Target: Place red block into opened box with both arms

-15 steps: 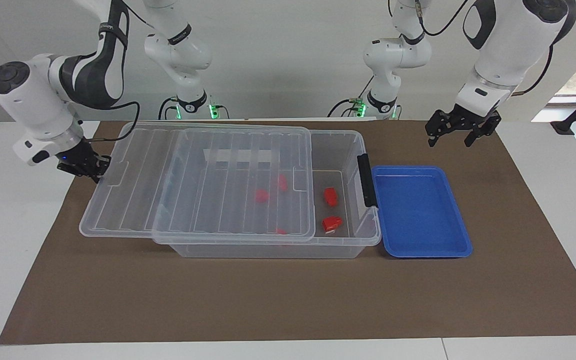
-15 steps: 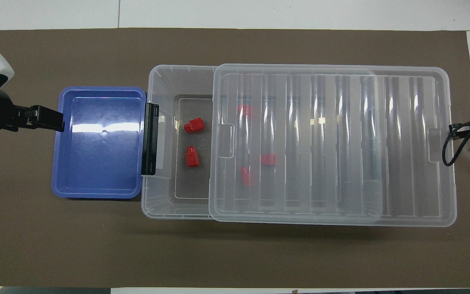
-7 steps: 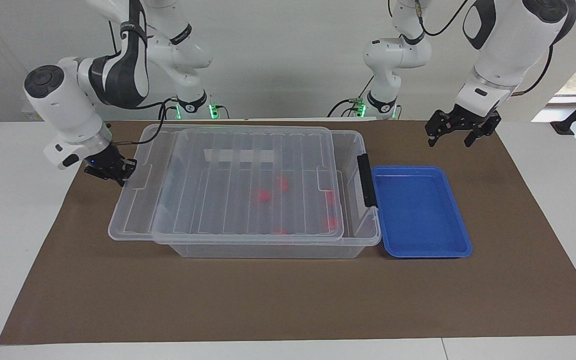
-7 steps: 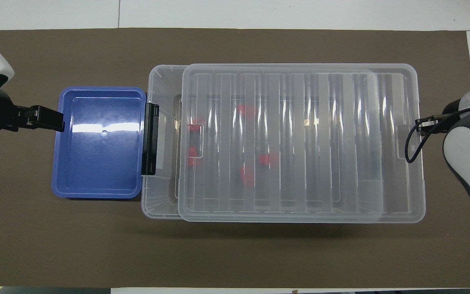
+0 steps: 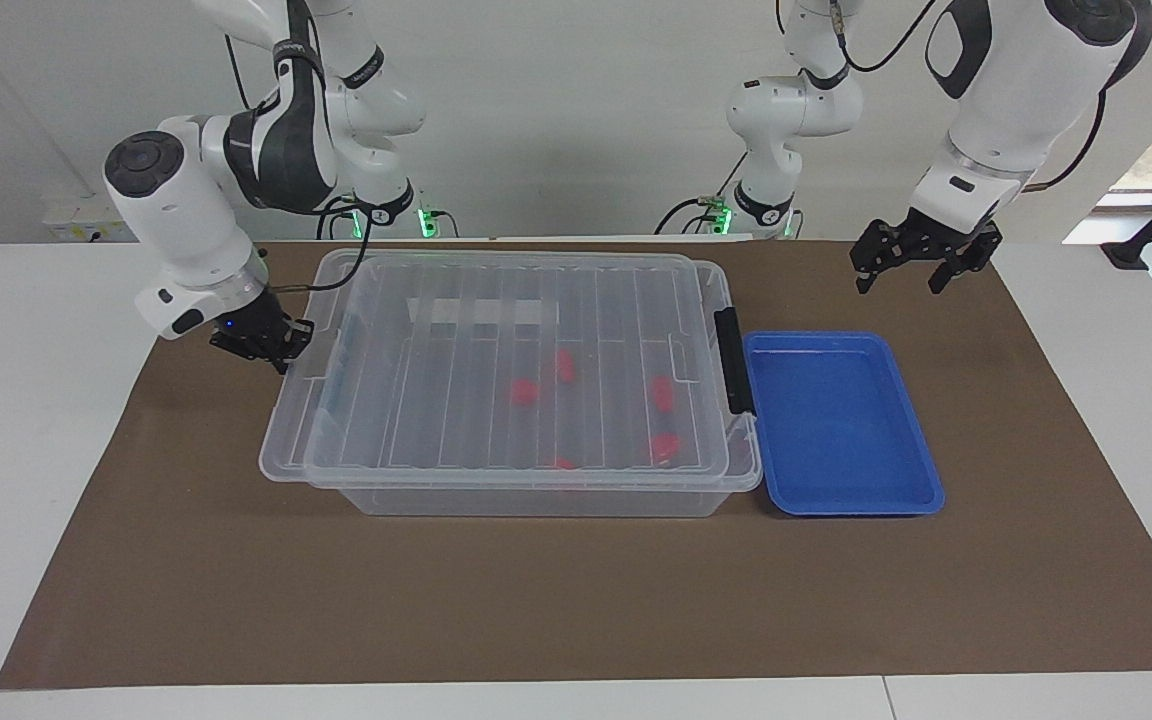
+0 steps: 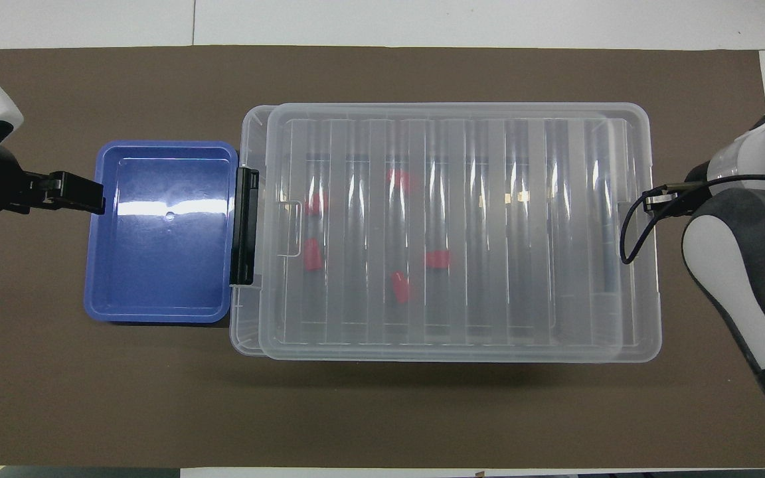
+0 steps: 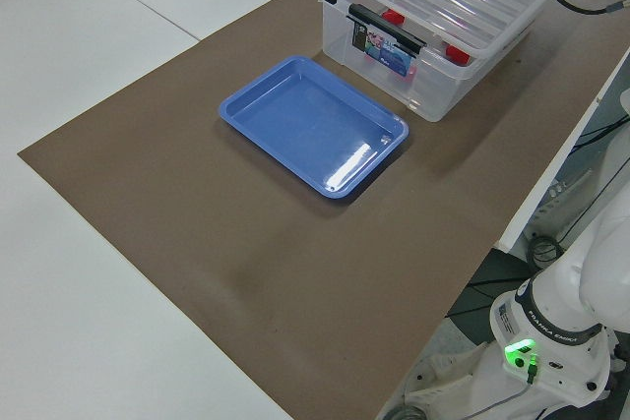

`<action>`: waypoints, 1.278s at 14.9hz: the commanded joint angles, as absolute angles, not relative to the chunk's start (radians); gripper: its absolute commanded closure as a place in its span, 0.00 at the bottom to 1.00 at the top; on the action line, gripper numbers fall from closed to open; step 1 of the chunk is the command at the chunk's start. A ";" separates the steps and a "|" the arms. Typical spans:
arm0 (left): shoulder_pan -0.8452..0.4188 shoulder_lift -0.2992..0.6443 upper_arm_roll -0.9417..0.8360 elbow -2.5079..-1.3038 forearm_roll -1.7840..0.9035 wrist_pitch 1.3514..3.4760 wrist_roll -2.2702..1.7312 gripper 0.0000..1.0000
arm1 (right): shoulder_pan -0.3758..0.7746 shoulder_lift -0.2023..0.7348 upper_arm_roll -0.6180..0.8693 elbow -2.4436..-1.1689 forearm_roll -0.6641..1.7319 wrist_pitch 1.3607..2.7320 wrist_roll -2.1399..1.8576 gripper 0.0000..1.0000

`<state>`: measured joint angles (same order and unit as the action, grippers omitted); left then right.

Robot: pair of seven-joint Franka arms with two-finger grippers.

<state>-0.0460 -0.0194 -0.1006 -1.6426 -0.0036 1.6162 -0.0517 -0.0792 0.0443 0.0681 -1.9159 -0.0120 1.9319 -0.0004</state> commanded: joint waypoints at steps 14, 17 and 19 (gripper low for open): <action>-0.035 -0.032 -0.104 -1.643 0.000 1.608 -0.043 0.00 | -0.058 0.020 0.071 -1.944 0.008 1.934 0.031 1.00; -0.035 -0.032 -0.104 -1.643 -0.002 1.608 -0.043 0.00 | -0.058 0.028 0.071 -1.915 0.005 1.893 0.031 1.00; -0.035 -0.032 -0.104 -1.643 -0.002 1.608 -0.043 0.00 | -0.074 0.049 0.071 -1.803 0.005 1.763 0.026 1.00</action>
